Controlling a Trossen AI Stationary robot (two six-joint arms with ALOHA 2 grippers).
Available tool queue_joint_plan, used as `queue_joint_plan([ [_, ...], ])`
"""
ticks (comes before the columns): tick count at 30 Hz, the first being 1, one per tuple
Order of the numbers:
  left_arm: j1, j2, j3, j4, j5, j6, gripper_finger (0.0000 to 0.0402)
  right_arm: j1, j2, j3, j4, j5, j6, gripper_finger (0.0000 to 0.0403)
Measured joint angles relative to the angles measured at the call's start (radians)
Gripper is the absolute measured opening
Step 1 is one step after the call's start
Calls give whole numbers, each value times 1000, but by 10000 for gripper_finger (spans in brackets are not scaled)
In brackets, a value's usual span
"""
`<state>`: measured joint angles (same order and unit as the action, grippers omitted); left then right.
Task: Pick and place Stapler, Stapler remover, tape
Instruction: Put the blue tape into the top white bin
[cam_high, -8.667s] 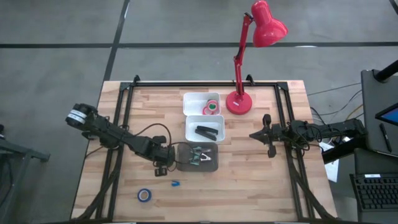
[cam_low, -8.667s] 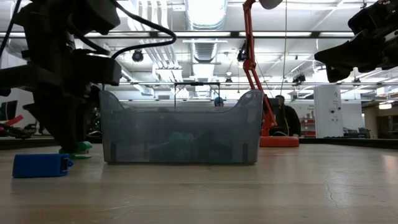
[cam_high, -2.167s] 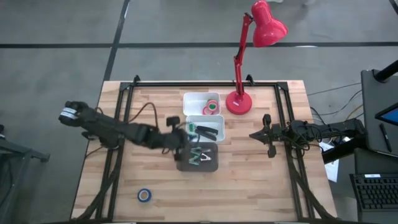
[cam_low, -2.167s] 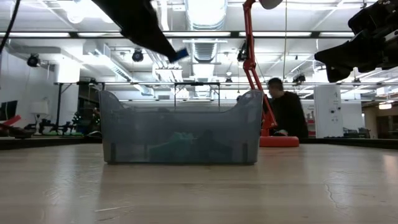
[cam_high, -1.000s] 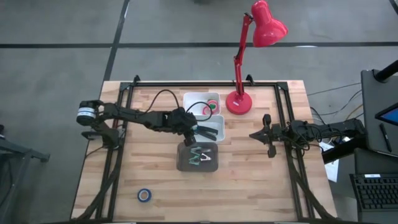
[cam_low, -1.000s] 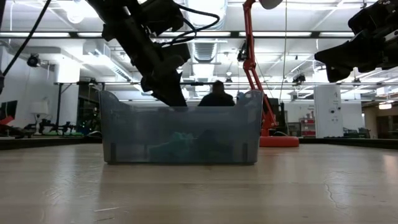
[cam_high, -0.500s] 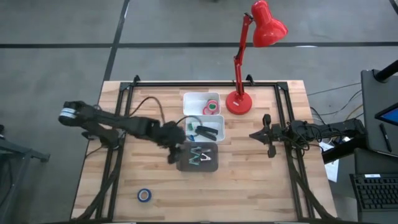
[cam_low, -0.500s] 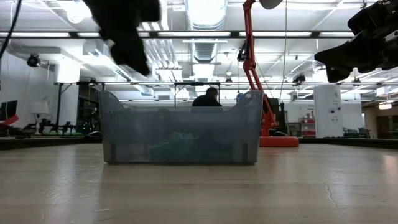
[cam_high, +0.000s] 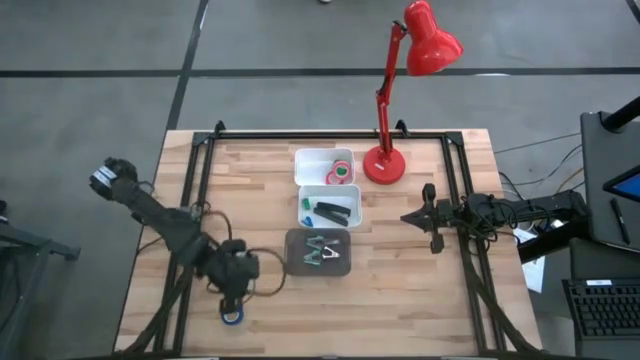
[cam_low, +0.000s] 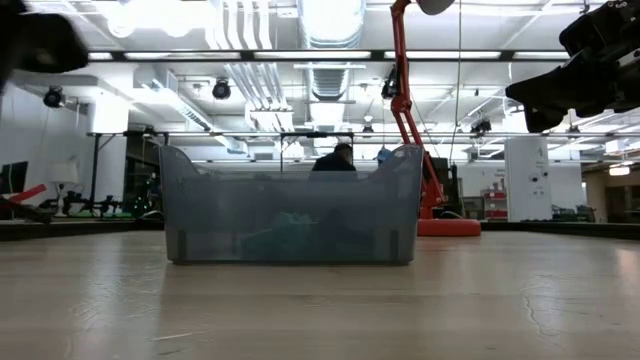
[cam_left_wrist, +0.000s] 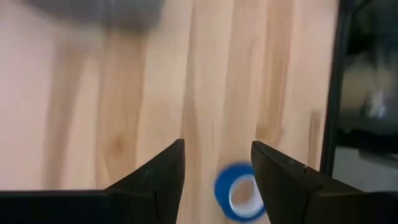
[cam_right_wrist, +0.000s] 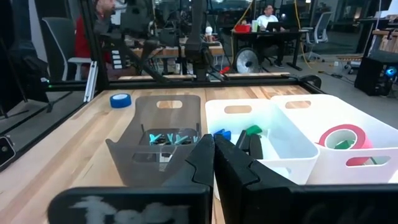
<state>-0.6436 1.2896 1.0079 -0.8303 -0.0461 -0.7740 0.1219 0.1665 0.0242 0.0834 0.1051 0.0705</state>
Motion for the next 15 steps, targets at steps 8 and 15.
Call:
queue_joint_plan([
  [8,-139,106,-16,-10,34,-238,186,0,0,0,0,0,-2,9],
  [15,-189,222,-16,-8,86,-344,183,0,0,0,0,0,-3,9],
])
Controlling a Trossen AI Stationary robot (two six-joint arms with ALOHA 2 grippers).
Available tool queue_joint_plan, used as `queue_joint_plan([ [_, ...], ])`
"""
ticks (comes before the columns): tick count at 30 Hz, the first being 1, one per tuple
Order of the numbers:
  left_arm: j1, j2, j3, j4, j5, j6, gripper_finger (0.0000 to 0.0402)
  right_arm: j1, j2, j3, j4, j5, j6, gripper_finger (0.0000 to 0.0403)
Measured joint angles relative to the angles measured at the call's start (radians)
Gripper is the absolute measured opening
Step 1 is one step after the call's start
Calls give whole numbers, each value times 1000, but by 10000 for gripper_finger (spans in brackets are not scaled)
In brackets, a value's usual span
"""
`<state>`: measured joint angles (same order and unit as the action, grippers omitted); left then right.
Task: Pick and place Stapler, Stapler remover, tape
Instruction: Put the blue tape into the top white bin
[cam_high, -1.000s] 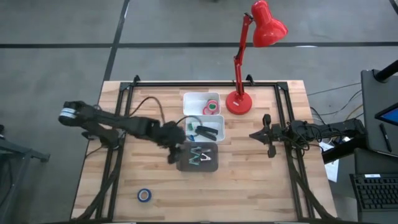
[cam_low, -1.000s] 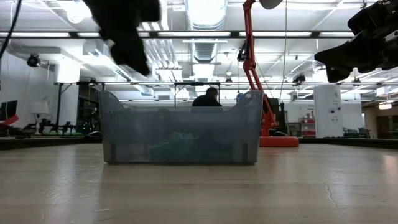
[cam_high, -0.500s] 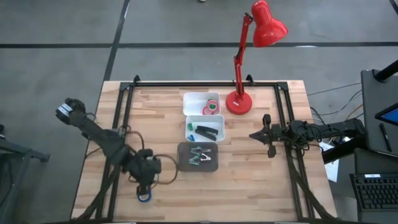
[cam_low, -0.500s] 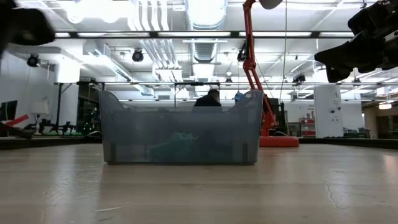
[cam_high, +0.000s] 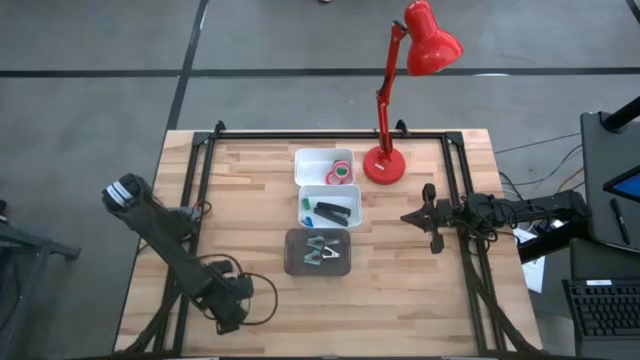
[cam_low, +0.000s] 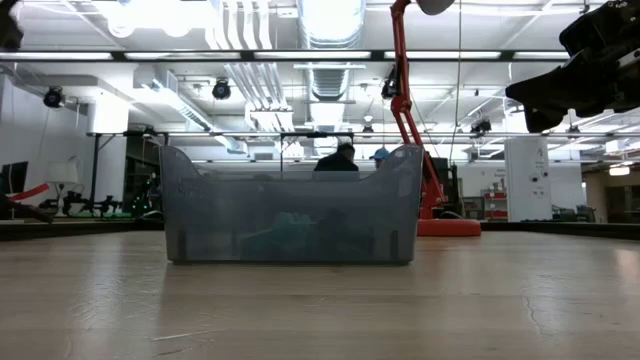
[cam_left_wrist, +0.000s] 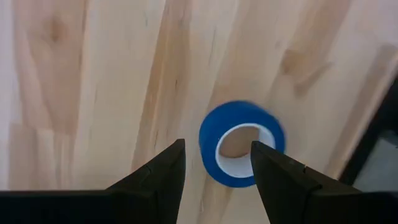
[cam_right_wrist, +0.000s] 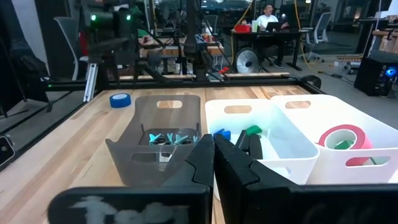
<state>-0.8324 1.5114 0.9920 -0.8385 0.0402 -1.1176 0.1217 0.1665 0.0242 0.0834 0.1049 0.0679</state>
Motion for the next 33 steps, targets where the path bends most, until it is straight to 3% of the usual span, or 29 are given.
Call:
queue_joint_plan([
  [8,-2,123,0,9,79,-2,183,0,0,0,0,0,1,9],
  [16,2,190,0,16,85,94,178,0,0,0,0,0,3,9],
  [21,14,189,0,10,86,97,138,0,0,0,0,0,2,8],
  [28,52,168,0,14,39,213,38,0,0,0,0,0,1,9],
  [33,93,165,4,-87,6,264,38,0,0,0,0,0,1,9],
])
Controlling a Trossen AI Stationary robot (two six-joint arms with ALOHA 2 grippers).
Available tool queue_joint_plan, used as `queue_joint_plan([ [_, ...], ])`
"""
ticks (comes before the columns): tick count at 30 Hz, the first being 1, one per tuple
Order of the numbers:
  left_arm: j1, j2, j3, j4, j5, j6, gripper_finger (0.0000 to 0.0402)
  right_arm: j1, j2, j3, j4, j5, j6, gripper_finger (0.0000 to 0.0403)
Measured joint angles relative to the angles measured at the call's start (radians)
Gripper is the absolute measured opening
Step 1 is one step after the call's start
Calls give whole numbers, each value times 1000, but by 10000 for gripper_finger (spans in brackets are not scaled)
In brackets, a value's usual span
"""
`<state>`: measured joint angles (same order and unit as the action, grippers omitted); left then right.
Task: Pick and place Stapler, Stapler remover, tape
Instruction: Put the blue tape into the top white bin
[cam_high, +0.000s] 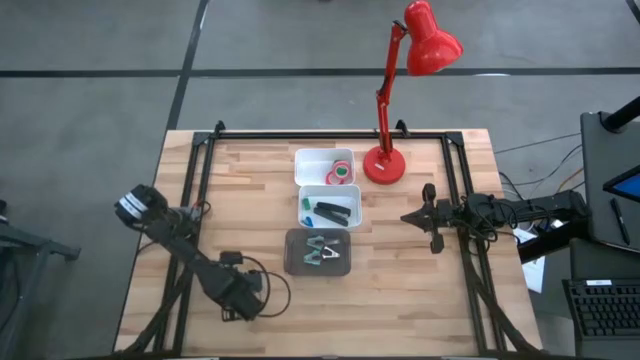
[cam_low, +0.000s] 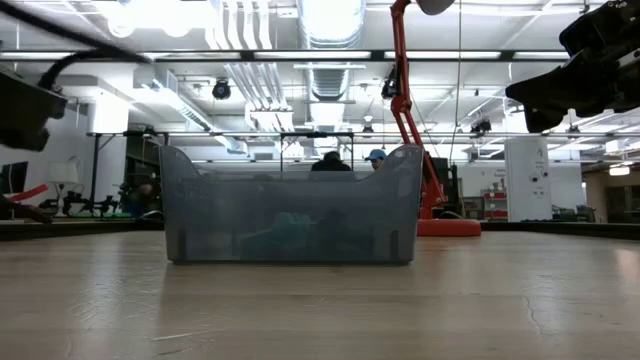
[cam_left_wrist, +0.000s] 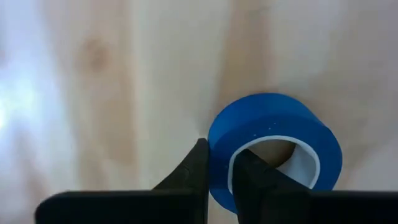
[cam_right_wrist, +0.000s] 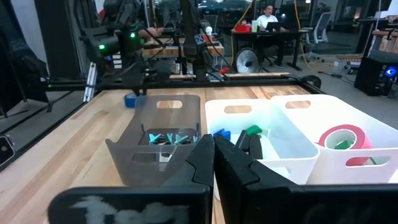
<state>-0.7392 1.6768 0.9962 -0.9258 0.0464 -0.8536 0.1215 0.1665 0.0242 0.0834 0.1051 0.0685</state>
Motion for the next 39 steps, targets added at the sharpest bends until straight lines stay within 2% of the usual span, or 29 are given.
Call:
queue_joint_plan([
  [6,55,-20,23,-224,-48,28,61,0,0,0,0,0,0,9],
  [8,79,-34,33,-298,-111,52,57,0,0,0,0,0,2,9],
  [10,105,-50,46,-358,-217,82,46,0,0,0,0,0,0,9],
  [12,136,-70,65,-401,-368,107,40,0,0,0,0,0,1,9],
  [15,172,-99,103,-421,-671,128,40,0,0,0,0,0,0,9],
  [20,214,-129,154,-413,-1123,143,62,0,0,0,0,0,0,9],
  [24,257,-147,164,-332,-1477,140,64,0,0,0,0,0,2,9],
  [26,280,-149,164,-273,-1606,136,58,0,0,0,0,0,0,8],
  [33,443,-143,163,-144,-1611,127,53,0,0,0,0,0,0,9],
  [39,591,-139,163,-34,-1501,166,67,0,0,0,0,0,2,9],
])
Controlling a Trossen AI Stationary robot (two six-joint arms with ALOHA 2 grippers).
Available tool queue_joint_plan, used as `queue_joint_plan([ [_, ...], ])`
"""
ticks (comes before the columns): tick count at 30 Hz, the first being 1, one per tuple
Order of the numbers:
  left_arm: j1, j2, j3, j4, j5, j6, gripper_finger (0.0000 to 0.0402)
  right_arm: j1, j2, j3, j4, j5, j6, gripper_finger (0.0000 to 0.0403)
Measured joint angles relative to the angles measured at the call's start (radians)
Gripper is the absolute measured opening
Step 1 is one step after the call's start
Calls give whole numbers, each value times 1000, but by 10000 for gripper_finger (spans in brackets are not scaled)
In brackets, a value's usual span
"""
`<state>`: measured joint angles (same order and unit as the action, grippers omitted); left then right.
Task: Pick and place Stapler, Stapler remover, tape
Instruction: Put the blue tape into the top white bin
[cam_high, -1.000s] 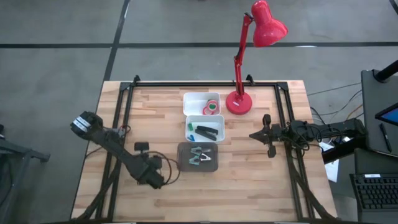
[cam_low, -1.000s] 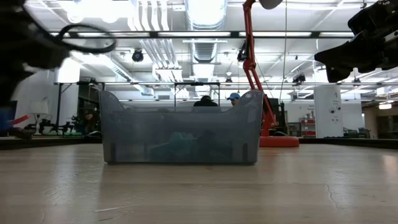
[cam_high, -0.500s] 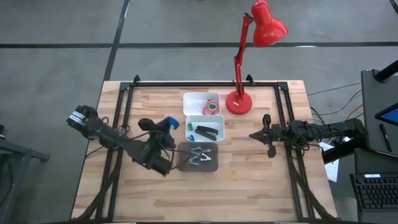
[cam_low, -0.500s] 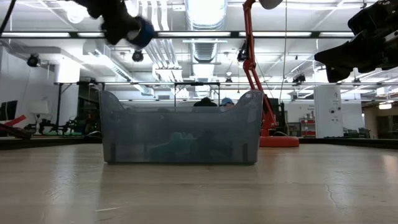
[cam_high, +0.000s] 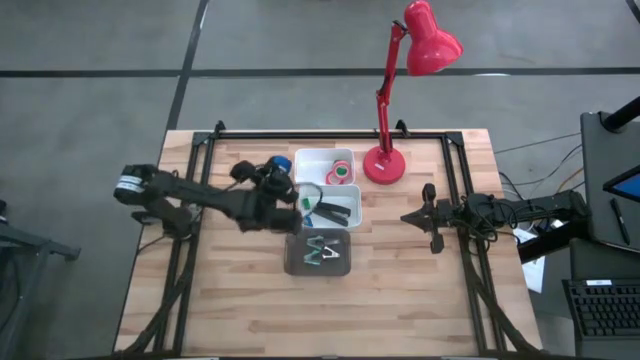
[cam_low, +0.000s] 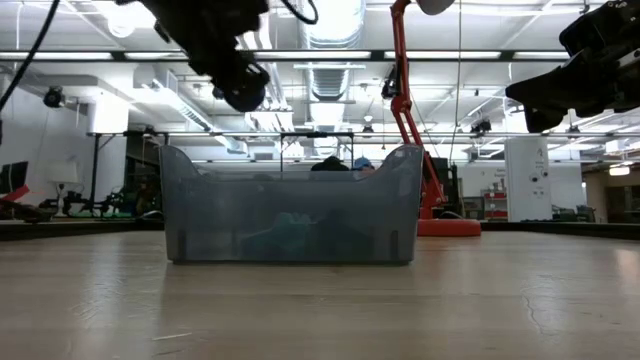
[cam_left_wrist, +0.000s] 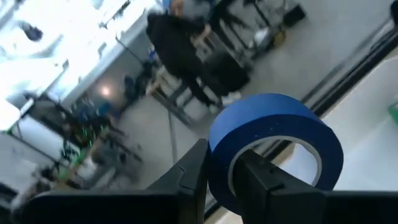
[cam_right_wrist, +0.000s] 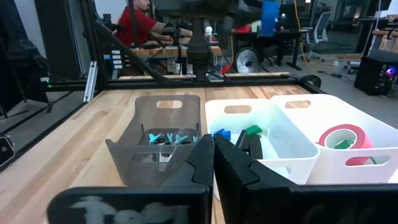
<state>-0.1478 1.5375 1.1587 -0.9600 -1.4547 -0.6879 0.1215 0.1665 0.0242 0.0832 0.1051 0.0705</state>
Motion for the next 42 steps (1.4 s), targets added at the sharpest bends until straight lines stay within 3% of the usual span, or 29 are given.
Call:
queue_joint_plan([
  [3,67,0,0,129,113,118,61,0,0,0,0,0,-2,9],
  [8,163,13,-1,439,459,439,51,0,0,0,0,0,-2,9],
  [12,216,27,-2,660,621,612,56,0,0,0,0,0,-2,8],
  [15,271,28,-1,739,782,650,60,0,0,0,0,0,0,9],
  [19,340,33,-2,761,878,651,59,0,0,0,0,0,0,9],
  [23,434,35,-2,758,1038,624,53,0,0,0,0,0,-2,8],
  [28,501,42,-2,736,1085,570,58,0,0,0,0,0,-2,9],
  [32,530,87,-4,722,1184,569,62,0,0,0,0,0,-2,9],
  [42,545,179,-4,721,1181,586,63,0,0,0,0,0,-2,9],
])
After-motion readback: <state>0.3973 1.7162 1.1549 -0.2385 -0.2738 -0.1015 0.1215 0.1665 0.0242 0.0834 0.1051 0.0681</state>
